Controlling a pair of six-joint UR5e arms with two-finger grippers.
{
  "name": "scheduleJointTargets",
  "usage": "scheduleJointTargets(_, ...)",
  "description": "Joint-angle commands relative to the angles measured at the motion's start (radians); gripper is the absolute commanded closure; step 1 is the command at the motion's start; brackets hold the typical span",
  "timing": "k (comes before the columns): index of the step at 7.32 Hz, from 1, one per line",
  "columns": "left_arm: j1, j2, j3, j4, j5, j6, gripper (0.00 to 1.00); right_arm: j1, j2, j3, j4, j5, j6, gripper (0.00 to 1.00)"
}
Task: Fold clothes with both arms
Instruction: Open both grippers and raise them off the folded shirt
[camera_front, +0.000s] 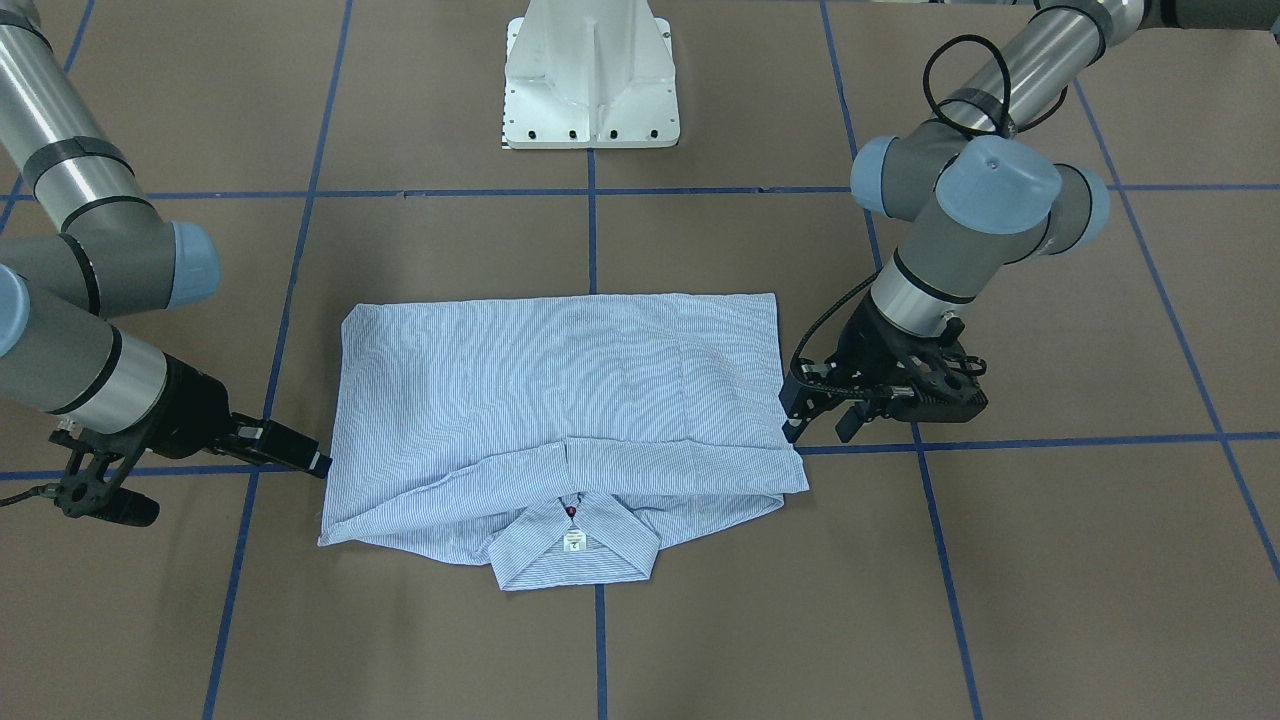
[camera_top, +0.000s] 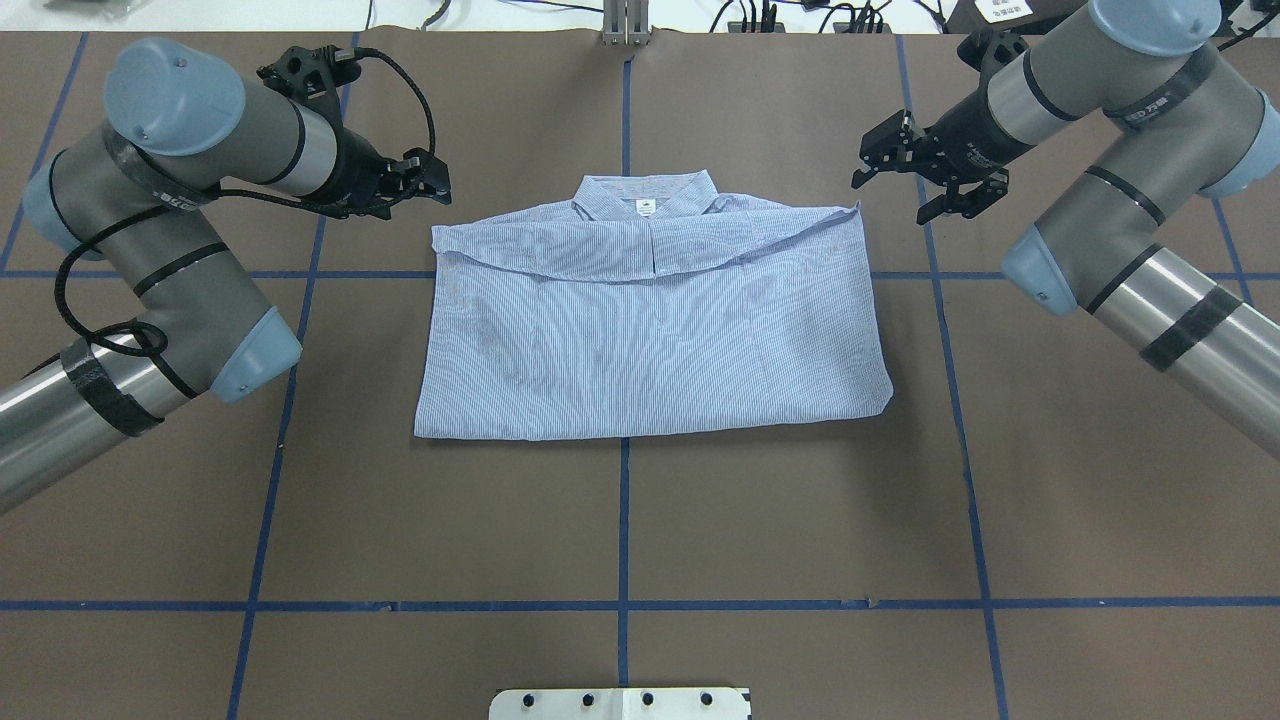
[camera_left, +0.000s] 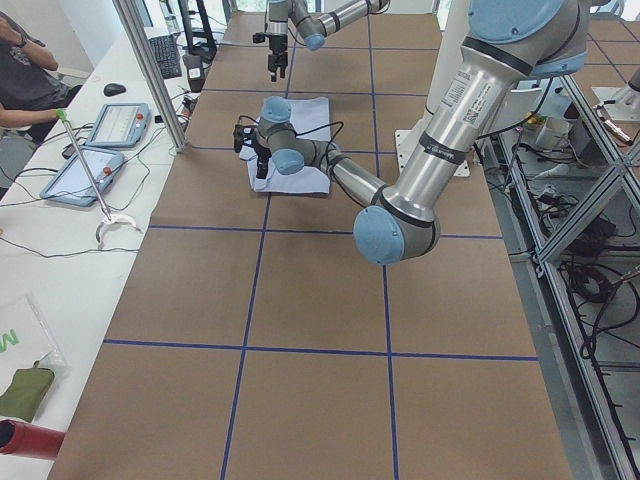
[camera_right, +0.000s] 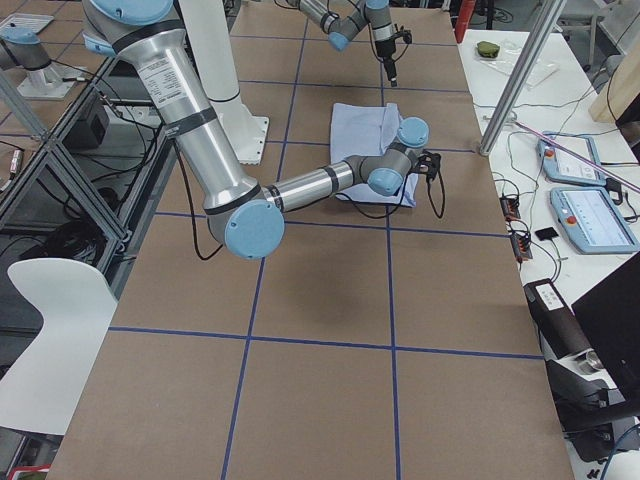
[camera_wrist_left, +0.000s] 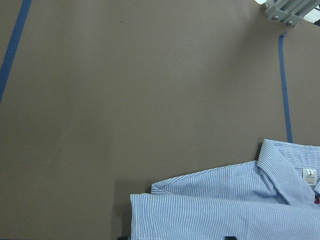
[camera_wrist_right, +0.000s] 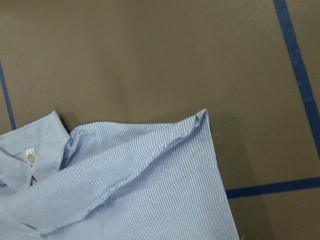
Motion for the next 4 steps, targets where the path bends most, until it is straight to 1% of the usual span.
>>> scheduleJointTargets(1,-0.001,0.004,-0.029,0.008,-0.002,-0.002,0.06,-0.084,-0.104,0.126,-0.002,-0.062,0.007,0.0)
scheduleJointTargets(2,-0.001,0.004,-0.04,0.018,0.0,-0.002,0.06,-0.122,-0.163,0.183,-0.002,-0.076,0.007,0.0)
scheduleJointTargets(3,-0.001,0.006,-0.051,0.027,0.0,-0.002,0.06,-0.156,-0.198,0.209,-0.002,-0.075,0.007,0.0)
scheduleJointTargets(4,-0.001,0.004,-0.065,0.051,0.0,-0.002,0.06,-0.177,-0.218,0.211,-0.004,-0.075,0.007,0.0)
